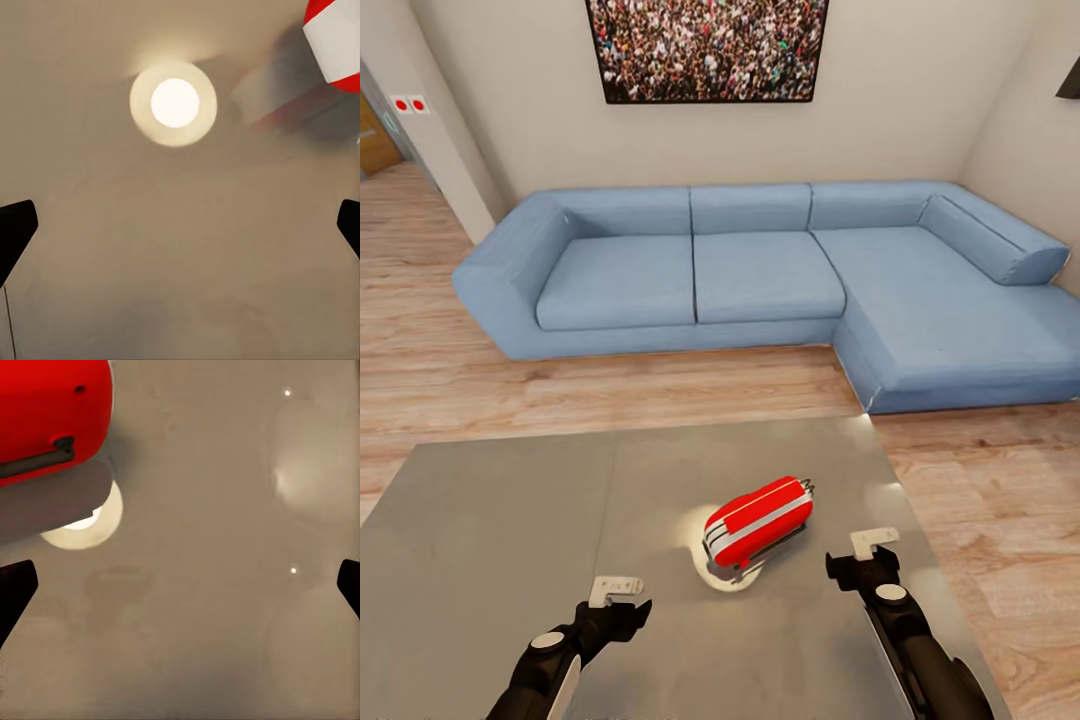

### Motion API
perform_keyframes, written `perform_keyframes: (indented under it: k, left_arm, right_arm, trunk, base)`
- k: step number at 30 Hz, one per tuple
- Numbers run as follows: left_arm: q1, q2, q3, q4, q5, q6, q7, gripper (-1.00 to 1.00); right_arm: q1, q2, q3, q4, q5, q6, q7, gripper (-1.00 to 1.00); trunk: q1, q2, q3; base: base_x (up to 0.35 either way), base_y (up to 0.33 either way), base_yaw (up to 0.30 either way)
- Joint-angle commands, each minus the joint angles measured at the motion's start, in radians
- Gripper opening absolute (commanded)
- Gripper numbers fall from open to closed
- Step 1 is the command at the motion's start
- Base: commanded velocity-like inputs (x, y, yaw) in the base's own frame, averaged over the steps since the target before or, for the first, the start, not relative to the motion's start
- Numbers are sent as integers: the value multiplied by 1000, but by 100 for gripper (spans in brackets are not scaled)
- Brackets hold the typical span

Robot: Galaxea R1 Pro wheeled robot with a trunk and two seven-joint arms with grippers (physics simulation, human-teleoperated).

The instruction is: Turn on the radio receiver that's on the table in the living room.

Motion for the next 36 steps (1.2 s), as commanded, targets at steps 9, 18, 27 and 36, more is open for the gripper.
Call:
perform_keyframes:
  k: [9, 18, 27, 36]
  left_arm:
    - [0, 0, 0, 0, 0, 0, 0, 100]
    - [0, 0, 0, 0, 0, 0, 0, 100]
    - [0, 0, 0, 0, 0, 0, 0, 100]
    - [0, -1, 0, 0, 0, 0, 1, 100]
  right_arm:
    - [0, -1, 0, 1, 0, 0, 3, 100]
    - [0, -1, 0, -1, -1, -5, 4, 100]
    - [0, 1, -9, -4, -10, -14, 1, 100]
    - [0, 1, -14, -4, -12, -9, 3, 100]
  trunk:
    - [0, 0, -12]
    - [0, 0, -23]
    - [0, 0, -27]
    - [0, 0, -40]
  base:
    - [0, 0, 113]
    - [0, 0, 90]
    - [0, 0, 6]
    - [0, 0, 0]
